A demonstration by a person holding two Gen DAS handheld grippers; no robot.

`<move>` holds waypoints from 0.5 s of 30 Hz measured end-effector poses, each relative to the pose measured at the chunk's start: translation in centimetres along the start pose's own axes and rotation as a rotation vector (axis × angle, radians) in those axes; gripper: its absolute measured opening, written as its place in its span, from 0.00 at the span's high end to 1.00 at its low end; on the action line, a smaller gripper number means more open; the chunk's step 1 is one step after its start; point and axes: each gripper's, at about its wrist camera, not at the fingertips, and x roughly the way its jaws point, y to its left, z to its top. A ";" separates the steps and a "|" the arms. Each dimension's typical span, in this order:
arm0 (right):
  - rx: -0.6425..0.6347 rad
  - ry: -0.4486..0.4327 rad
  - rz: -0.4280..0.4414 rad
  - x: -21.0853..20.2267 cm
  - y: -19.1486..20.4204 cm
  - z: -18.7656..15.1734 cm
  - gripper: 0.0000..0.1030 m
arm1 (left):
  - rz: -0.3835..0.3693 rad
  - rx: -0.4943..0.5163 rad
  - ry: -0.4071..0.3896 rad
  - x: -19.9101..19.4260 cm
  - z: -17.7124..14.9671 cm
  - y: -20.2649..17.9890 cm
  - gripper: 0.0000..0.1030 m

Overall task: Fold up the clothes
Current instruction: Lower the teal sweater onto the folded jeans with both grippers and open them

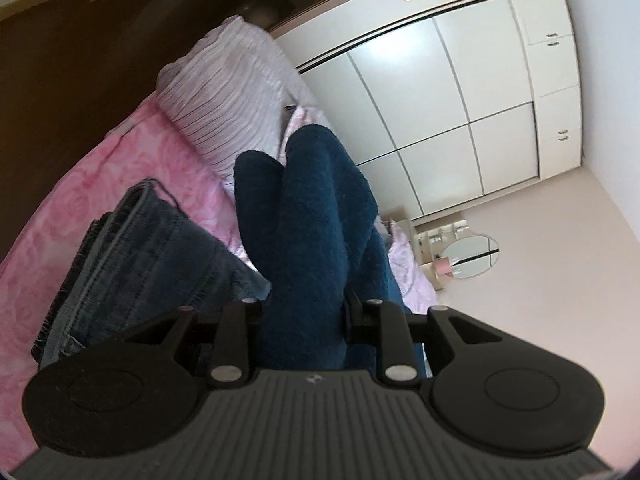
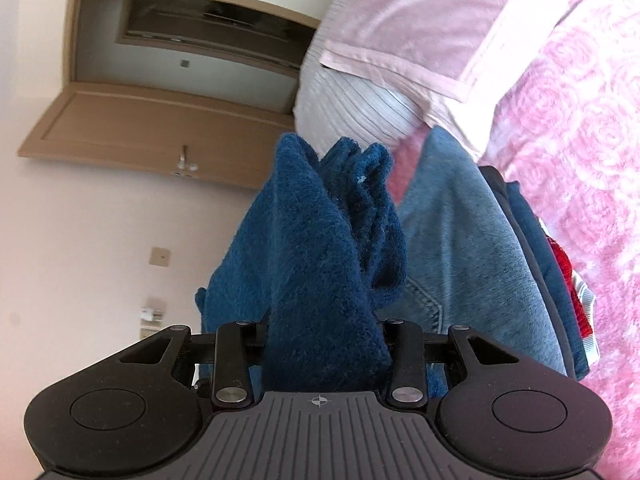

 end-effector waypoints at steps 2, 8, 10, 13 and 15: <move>-0.002 0.008 -0.020 0.7 -0.5 0.3 0.64 | 0.010 -0.013 0.004 0.7 0.2 0.8 0.79; -0.040 0.022 -0.099 2.8 -1.9 1.2 0.62 | 0.084 0.032 0.025 3.1 0.3 3.0 0.76; -0.077 0.019 -0.153 3.7 -2.4 1.3 0.58 | 0.112 0.060 0.020 3.6 0.1 3.8 0.73; -0.099 -0.004 -0.195 4.4 -3.4 0.9 0.46 | 0.130 0.074 0.006 3.5 0.2 4.3 0.67; -0.112 -0.025 -0.209 4.1 -3.2 0.9 0.40 | 0.147 0.093 -0.005 3.0 0.5 4.1 0.66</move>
